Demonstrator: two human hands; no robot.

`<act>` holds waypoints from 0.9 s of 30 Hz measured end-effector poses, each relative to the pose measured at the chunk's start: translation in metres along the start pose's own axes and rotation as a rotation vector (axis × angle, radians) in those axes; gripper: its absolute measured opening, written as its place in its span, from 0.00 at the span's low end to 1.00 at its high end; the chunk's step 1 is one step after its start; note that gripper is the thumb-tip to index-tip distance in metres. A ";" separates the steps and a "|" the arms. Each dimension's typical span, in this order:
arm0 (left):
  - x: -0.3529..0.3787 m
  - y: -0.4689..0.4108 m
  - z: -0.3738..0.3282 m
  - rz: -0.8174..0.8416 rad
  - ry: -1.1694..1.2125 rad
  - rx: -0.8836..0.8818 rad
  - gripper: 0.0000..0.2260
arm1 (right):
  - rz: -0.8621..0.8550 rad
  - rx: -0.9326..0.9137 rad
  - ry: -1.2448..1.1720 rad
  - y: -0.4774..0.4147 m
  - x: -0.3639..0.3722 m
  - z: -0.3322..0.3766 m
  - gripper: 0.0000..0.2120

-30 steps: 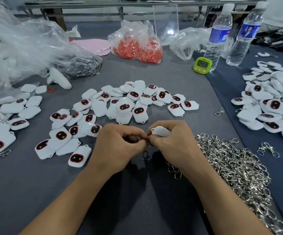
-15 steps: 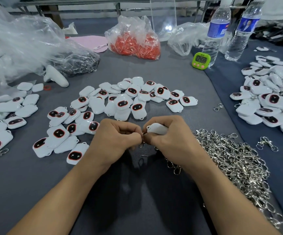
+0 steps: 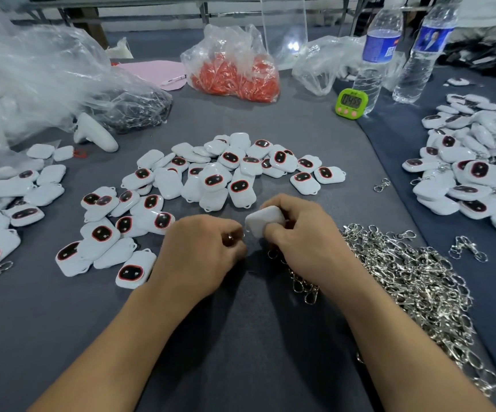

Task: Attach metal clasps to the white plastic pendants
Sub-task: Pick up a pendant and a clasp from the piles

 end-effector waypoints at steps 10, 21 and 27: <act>0.007 -0.001 0.005 0.114 0.196 0.034 0.09 | 0.041 -0.034 0.035 -0.003 0.004 0.003 0.14; 0.001 0.004 -0.010 0.013 0.044 0.104 0.03 | 0.053 -0.007 0.074 -0.004 0.007 0.003 0.13; 0.001 0.007 -0.015 -0.053 -0.075 0.107 0.02 | 0.046 0.044 0.000 -0.004 0.005 -0.002 0.14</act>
Point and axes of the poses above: each hand's wrist, its own y-axis away from the middle knuckle, its own x-axis out of the palm, z = x × y, the point moved 9 cm from there along -y, towards the middle knuckle, and after that the axes turned 6 degrees about z, right-handed, at the moved point
